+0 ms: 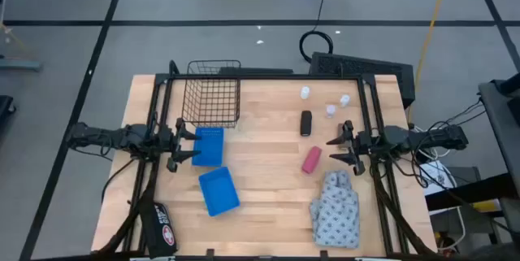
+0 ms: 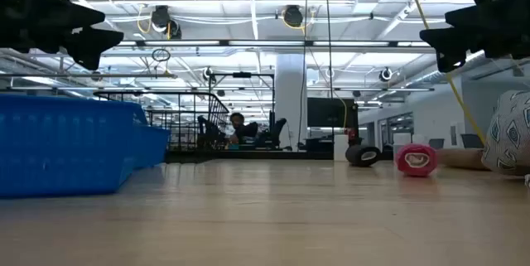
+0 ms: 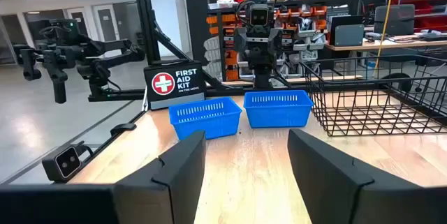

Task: Pick & Place Medicine items

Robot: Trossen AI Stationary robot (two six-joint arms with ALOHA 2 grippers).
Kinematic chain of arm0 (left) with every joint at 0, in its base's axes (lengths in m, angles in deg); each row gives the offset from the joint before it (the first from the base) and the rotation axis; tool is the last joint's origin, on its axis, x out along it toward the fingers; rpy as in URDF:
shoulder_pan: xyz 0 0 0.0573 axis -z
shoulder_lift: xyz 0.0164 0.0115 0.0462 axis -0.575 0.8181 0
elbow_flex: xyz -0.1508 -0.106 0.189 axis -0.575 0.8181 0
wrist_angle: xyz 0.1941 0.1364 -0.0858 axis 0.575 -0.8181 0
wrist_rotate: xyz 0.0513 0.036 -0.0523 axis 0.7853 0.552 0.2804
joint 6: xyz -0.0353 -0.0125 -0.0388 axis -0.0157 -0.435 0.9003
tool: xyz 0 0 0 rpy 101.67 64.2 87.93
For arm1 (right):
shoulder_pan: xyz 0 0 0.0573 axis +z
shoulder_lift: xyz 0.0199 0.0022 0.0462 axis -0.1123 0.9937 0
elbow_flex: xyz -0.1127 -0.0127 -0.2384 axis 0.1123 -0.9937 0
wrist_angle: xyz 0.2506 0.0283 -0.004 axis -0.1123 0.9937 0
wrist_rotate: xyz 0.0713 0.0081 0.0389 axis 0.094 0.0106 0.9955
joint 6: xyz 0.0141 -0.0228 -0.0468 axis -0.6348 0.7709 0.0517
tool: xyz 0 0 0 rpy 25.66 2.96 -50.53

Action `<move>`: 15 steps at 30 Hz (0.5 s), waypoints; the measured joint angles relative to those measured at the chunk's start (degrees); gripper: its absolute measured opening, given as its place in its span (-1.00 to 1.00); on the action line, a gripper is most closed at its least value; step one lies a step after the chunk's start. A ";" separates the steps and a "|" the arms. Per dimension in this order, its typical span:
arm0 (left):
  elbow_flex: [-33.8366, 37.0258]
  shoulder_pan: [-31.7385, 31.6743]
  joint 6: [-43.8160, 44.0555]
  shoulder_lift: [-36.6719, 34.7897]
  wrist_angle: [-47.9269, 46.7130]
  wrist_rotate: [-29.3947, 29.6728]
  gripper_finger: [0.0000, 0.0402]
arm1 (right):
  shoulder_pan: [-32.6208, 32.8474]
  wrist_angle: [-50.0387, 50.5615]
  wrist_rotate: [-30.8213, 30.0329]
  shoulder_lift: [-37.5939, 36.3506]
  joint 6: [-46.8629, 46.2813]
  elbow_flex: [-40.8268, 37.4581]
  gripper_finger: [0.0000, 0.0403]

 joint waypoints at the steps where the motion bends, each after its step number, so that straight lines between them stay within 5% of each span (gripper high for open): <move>1: -0.02 -0.02 0.00 0.00 0.00 0.00 0.20 | 0.00 0.00 0.00 0.01 0.00 -0.01 -0.04; 15: 0.00 0.00 0.02 0.00 -0.02 0.00 0.20 | 0.00 0.01 -0.01 0.00 0.00 -0.02 -0.05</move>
